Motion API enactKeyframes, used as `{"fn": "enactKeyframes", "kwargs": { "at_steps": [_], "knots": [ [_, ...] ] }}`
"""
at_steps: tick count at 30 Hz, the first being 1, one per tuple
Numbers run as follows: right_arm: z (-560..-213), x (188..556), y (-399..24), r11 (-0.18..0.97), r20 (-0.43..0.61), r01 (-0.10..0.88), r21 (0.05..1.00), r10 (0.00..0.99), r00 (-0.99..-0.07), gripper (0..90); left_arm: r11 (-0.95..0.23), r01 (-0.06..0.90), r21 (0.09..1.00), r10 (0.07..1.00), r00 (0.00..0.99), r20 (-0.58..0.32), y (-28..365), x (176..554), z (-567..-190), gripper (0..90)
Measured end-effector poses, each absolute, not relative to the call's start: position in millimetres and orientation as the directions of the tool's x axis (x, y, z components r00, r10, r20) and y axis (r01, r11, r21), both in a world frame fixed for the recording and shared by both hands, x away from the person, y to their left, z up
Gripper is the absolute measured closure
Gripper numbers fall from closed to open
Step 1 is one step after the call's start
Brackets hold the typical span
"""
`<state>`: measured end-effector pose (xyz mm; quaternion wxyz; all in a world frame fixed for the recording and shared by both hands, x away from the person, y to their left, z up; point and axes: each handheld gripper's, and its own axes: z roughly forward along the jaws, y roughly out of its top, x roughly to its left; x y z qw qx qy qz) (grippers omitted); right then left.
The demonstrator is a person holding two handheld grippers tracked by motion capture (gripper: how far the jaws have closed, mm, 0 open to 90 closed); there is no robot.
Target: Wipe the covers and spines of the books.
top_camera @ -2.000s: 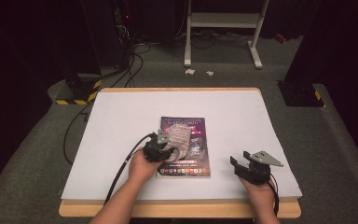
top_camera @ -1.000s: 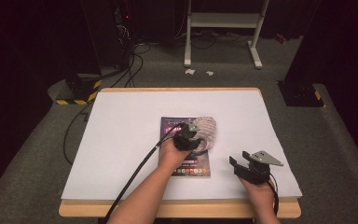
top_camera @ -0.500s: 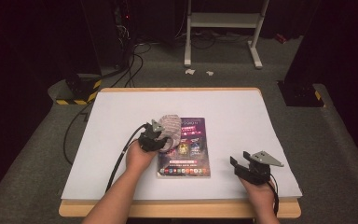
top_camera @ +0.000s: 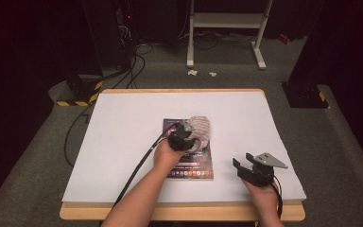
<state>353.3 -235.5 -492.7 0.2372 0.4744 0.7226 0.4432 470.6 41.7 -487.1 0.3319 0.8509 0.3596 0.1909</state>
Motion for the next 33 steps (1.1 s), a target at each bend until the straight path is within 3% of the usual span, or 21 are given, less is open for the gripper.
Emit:
{"fn": "enactKeyframes", "kwargs": {
  "at_steps": [4,8,21,28,33],
  "knots": [
    [-493,353,-235,0.158,0.078,0.473,0.867,0.894,-0.442,38.0,-0.537,0.465,0.704,0.718,0.689,0.093,18,469,-487,66.1],
    [-492,354,-234,0.157,0.08,0.47,0.869,0.892,-0.446,38.0,-0.537,0.466,0.703,0.718,0.69,0.09,21,469,-487,66.0],
    [-493,355,-232,0.161,0.079,0.474,0.866,0.891,-0.448,38.1,-0.439,0.566,0.698,0.846,0.523,0.108,132,484,-486,66.1],
    [-491,353,-235,0.148,0.086,0.472,0.869,0.894,-0.44,38.1,-0.429,0.591,0.683,0.867,0.482,0.128,130,513,-485,66.0],
    [-493,353,-235,0.146,0.093,0.477,0.867,0.892,-0.442,38.1,-0.454,0.589,0.668,0.85,0.51,0.129,108,532,-483,66.4]
  ]
}}
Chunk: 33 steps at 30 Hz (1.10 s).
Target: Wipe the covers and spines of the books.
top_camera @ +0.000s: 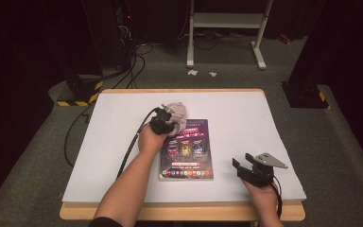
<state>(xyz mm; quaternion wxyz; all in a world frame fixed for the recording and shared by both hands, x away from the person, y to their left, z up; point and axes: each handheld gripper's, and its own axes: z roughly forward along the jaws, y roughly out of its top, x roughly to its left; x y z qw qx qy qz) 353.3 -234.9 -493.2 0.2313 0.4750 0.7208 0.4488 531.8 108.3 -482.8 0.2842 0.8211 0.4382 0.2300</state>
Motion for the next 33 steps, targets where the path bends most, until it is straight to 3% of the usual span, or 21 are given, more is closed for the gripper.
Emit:
{"fn": "enactKeyframes", "kwargs": {
  "at_steps": [10,14,18,29,33],
  "knots": [
    [-495,355,-232,0.154,0.092,0.477,0.865,0.887,-0.453,38.1,-0.484,0.547,0.683,0.803,0.587,0.099,24,534,-484,66.4],
    [-494,354,-230,0.156,0.091,0.474,0.867,0.885,-0.457,38.1,-0.492,0.559,0.667,0.805,0.584,0.104,8,534,-482,65.9],
    [-494,354,-231,0.158,0.092,0.474,0.866,0.882,-0.463,38.2,-0.479,0.566,0.671,0.809,0.581,0.087,25,532,-483,65.7],
    [-493,356,-229,0.161,0.086,0.47,0.868,0.883,-0.461,38.2,-0.405,0.644,0.648,0.889,0.444,0.115,132,522,-479,65.7],
    [-493,356,-228,0.167,0.081,0.468,0.868,0.882,-0.465,38.2,-0.369,0.661,0.654,0.903,0.421,0.083,139,524,-479,65.9]
  ]
}}
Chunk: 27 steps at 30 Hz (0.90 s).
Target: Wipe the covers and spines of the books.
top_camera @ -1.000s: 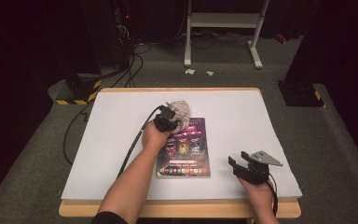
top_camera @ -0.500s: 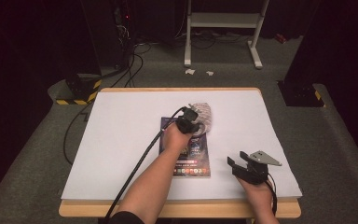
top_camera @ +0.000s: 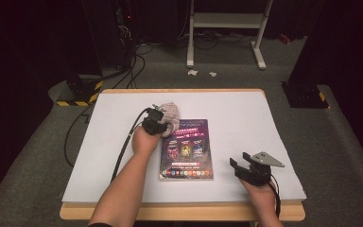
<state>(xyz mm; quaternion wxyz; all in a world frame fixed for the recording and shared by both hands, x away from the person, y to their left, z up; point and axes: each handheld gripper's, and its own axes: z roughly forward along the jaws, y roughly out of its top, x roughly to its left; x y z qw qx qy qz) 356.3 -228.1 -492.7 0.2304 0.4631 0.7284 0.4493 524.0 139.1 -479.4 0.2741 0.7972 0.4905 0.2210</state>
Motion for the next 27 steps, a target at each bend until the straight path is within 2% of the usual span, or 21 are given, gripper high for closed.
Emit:
{"fn": "enactKeyframes", "kwargs": {
  "at_steps": [9,12,16,21,27],
  "knots": [
    [-491,357,-230,0.151,0.095,0.464,0.873,0.88,-0.465,38.2,-0.431,0.606,0.669,0.862,0.495,0.107,77,529,-482,66.0],
    [-492,356,-230,0.152,0.096,0.466,0.872,0.879,-0.466,38.2,-0.473,0.572,0.67,0.821,0.562,0.101,36,530,-482,66.0],
    [-492,356,-229,0.153,0.098,0.466,0.872,0.876,-0.471,38.2,-0.49,0.548,0.678,0.794,0.601,0.089,3,529,-482,65.4],
    [-492,355,-229,0.153,0.099,0.465,0.872,0.875,-0.473,38.3,-0.495,0.544,0.678,0.789,0.608,0.087,-3,530,-482,64.9],
    [-493,356,-229,0.155,0.098,0.468,0.87,0.875,-0.474,38.3,-0.478,0.564,0.673,0.81,0.579,0.09,34,528,-483,65.0]
  ]
}}
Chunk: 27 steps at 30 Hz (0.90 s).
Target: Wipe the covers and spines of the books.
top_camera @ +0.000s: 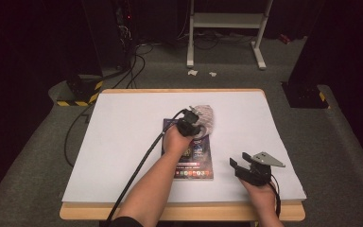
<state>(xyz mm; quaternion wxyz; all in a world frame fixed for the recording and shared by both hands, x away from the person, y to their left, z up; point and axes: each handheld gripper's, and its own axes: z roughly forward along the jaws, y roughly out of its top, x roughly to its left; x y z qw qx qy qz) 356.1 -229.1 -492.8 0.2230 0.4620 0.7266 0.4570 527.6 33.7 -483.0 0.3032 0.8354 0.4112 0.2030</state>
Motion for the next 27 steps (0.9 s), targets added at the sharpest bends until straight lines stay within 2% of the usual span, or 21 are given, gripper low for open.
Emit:
{"fn": "enactKeyframes", "kwargs": {
  "at_steps": [11,27],
  "knots": [
    [-493,356,-225,0.174,0.08,0.467,0.867,0.876,-0.475,38.4,-0.397,0.628,0.67,0.884,0.457,0.096,132,519,-481,65.1],
    [-494,355,-219,0.201,0.052,0.46,0.865,0.876,-0.48,38.9,-0.31,0.63,0.712,0.925,0.373,0.074,205,485,-470,65.1]
  ]
}}
